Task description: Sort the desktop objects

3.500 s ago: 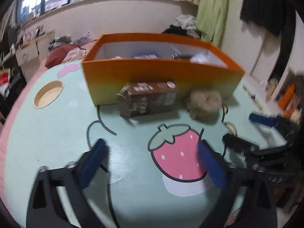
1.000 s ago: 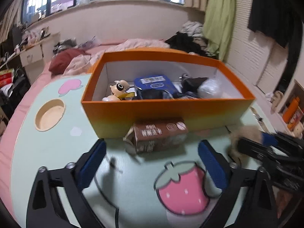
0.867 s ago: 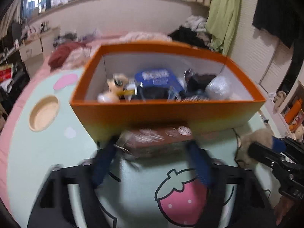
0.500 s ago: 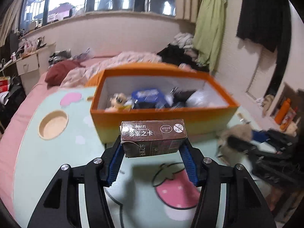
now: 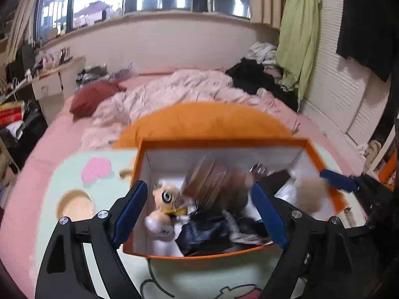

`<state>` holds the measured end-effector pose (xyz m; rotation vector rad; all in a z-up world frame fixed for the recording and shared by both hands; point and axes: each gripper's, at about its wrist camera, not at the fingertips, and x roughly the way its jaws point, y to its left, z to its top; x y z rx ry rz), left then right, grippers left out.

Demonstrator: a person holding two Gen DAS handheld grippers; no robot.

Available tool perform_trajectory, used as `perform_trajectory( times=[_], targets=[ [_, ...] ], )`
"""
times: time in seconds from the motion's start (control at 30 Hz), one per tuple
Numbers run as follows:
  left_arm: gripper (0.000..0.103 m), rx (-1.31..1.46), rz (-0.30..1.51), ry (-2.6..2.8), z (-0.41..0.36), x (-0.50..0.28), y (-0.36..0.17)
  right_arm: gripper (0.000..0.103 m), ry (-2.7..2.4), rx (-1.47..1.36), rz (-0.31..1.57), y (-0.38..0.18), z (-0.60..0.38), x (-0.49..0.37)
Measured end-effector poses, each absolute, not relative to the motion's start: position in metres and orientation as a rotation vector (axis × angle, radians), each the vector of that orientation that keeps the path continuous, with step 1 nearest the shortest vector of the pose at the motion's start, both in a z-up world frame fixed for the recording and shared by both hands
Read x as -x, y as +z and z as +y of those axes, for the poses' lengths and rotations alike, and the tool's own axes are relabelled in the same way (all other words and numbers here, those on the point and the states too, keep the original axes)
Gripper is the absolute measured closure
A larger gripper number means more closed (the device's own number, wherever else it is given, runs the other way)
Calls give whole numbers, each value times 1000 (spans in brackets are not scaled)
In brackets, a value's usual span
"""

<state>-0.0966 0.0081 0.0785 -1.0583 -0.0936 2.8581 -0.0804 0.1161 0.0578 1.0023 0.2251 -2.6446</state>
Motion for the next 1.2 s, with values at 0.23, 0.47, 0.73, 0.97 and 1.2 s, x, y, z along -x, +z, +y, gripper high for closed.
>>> perform_trajectory(
  times=[0.23, 0.47, 0.73, 0.97, 1.2],
  targets=[
    [17, 910, -167, 2870, 0, 69, 90, 14, -2754, -830, 327, 71, 115, 57],
    [17, 891, -145, 2797, 7, 15, 102, 14, -2715, -834, 164, 84, 134, 20],
    [17, 1182, -106, 2747, 20, -1, 33, 9, -2645, -1224, 145, 9, 141, -7],
    [10, 1247, -136, 2777, 13, -3, 15, 0, -2681, -1242, 161, 1, 149, -12],
    [0, 1280, -1, 2831, 18, 6, 7, 0, -2686, -1205, 168, -1, 154, -16]
  ],
)
